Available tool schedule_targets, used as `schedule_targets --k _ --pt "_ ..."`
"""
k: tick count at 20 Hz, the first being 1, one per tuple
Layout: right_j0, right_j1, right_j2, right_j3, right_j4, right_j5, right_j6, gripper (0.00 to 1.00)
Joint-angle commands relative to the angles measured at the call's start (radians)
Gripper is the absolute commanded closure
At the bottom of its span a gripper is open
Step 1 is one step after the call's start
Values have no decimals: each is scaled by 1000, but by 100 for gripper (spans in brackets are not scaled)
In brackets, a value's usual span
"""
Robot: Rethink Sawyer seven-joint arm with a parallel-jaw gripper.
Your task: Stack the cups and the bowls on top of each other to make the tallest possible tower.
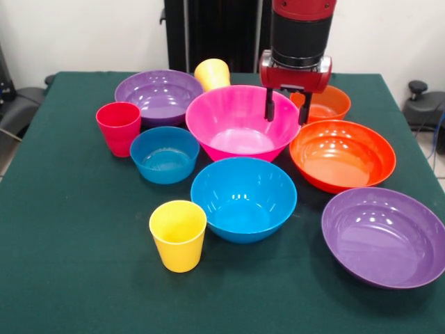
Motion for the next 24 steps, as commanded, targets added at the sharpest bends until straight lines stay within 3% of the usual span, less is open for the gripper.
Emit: schedule_targets --k 1,24 --pt "-3 47 100 25 -43 -81 60 0" --pt "26 104 95 5 -31 -133 83 0"
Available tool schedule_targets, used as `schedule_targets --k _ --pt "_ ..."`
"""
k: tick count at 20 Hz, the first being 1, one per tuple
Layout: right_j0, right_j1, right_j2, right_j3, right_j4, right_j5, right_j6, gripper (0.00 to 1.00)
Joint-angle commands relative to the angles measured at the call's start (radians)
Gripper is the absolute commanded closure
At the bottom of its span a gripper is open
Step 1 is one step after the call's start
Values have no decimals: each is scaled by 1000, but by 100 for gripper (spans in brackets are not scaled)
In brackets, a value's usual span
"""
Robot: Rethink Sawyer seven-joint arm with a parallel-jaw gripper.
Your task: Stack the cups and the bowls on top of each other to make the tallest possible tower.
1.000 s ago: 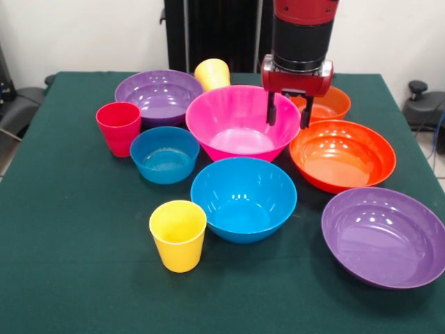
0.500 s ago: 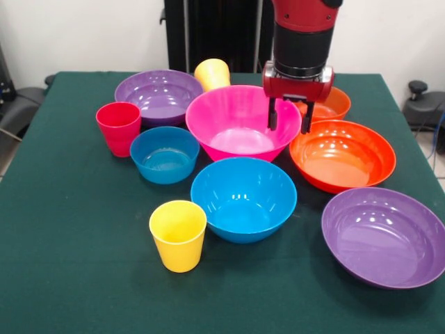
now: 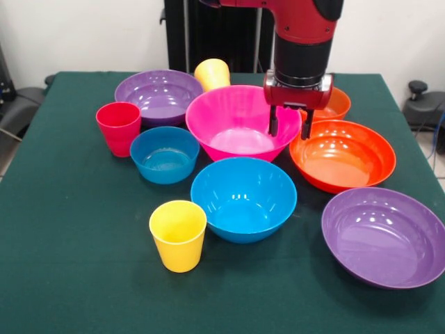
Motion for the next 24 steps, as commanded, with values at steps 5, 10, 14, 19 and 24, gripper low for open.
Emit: schedule_targets --k 5,10,14,19,24 --pt "24 29 84 -16 -47 -15 53 100" --pt "32 27 75 -29 -52 -5 46 100" --pt "54 18 48 -29 -47 -18 72 100" --pt "67 -66 32 22 -29 36 85 100" --pt "82 -177 18 33 1 160 83 100"
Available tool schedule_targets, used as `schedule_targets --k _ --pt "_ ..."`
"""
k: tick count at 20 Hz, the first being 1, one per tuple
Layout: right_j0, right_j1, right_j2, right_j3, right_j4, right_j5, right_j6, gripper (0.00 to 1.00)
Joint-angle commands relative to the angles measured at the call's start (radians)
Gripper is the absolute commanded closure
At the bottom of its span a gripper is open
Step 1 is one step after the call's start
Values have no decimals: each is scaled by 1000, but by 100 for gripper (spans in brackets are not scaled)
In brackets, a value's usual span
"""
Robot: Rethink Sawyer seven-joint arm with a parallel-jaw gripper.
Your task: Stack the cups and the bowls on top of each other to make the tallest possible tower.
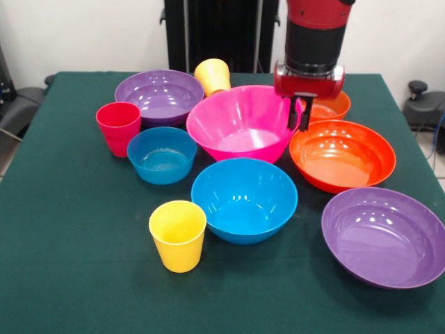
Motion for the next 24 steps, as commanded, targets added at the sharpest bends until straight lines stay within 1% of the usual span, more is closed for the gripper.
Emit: schedule_targets --k 1,4,7,14,21,24 --pt "42 -132 33 13 2 194 80 100" --pt "53 -176 26 1 12 262 86 100" --pt "61 -201 21 -9 11 306 88 100" --pt "57 -199 26 -19 1 308 91 100" --pt "65 -215 10 -68 -16 381 81 100" --pt "62 -216 11 -82 -18 394 75 100"
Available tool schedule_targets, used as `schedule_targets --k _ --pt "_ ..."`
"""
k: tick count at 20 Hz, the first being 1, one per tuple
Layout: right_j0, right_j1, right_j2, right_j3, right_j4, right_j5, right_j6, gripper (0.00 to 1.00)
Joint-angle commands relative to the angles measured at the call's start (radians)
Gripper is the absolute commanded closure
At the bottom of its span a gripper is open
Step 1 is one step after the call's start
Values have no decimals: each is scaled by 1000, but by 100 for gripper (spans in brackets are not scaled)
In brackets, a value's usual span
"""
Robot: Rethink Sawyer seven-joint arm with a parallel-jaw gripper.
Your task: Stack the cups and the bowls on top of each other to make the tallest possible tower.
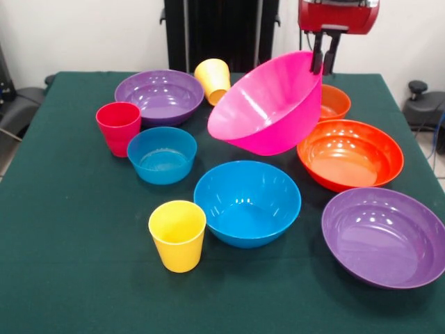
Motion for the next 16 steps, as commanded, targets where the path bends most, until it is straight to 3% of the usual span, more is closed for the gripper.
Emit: schedule_targets --k 1,16 --pt "10 0 31 -77 -18 144 71 100" --pt "-62 73 84 -190 -36 154 -19 100"
